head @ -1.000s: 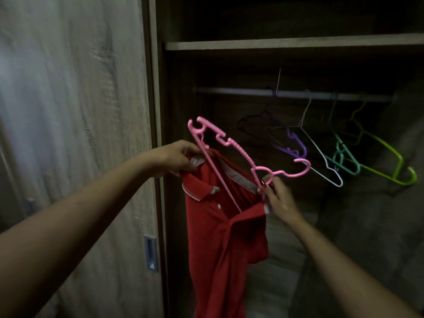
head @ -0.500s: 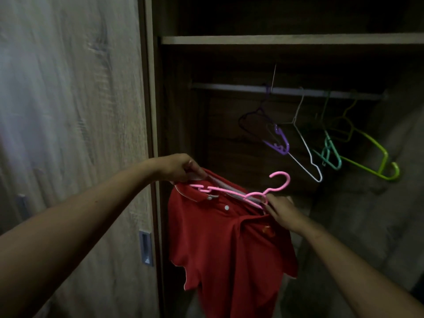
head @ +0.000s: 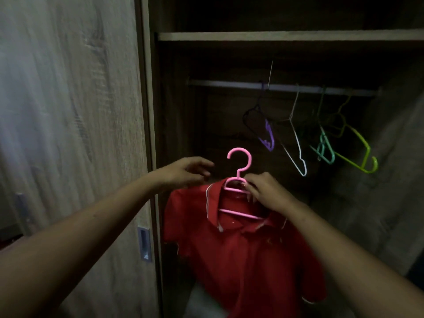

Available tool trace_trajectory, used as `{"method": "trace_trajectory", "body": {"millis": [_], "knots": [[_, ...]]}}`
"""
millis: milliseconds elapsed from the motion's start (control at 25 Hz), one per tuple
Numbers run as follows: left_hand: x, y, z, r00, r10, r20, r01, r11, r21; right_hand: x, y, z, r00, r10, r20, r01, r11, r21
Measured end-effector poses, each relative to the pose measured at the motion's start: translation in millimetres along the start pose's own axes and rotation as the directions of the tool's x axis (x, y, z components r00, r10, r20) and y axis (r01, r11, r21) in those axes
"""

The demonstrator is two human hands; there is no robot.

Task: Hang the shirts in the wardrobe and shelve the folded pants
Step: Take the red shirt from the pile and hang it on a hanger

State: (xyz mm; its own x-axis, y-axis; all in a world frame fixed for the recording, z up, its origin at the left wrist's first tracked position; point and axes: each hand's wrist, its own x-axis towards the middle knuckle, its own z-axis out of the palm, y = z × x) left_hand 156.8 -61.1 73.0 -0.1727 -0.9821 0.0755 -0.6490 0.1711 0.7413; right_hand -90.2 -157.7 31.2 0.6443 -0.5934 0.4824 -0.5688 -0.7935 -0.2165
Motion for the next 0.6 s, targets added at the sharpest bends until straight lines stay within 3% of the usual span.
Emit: {"method": "trace_trajectory", "body": {"millis": [80,120,200,320,440,600], "knots": [[-1.6,-15.0,1.1,0.992,0.098,-0.073,-0.066,0.930,0.361,0.8,-3.1,-8.7,0.996,-0.048,-0.074,0.053,0.996,0.073],[-3.1,-21.8,4.7,0.989,0.135,-0.052,-0.097,0.883,0.458,1.3,-4.9,-13.7,0.993,-0.074,-0.090,0.082,0.992,0.094],[-4.0,-31.3,13.3,0.980,0.194,-0.050,-0.149,0.873,0.464,3.6,-9.7,-24.3,0.989,-0.119,-0.089,0.130,0.982,0.134],[-4.2,-34.9,18.9,0.937,0.303,-0.175,-0.208,0.884,0.418,3.6,-9.5,-32.8,0.989,-0.109,-0.097,0.124,0.979,0.165],[-11.0,-42.4,16.7,0.909,0.327,-0.257,-0.179,0.865,0.469,-8.7,16.2,-31.8,0.989,-0.011,-0.146,0.027,0.994,0.107],[-15.0,-62.3,1.4,0.900,0.261,-0.350,-0.061,0.869,0.491,-37.1,42.1,-27.4,0.990,0.116,0.084,-0.130,0.974,0.185]]}}
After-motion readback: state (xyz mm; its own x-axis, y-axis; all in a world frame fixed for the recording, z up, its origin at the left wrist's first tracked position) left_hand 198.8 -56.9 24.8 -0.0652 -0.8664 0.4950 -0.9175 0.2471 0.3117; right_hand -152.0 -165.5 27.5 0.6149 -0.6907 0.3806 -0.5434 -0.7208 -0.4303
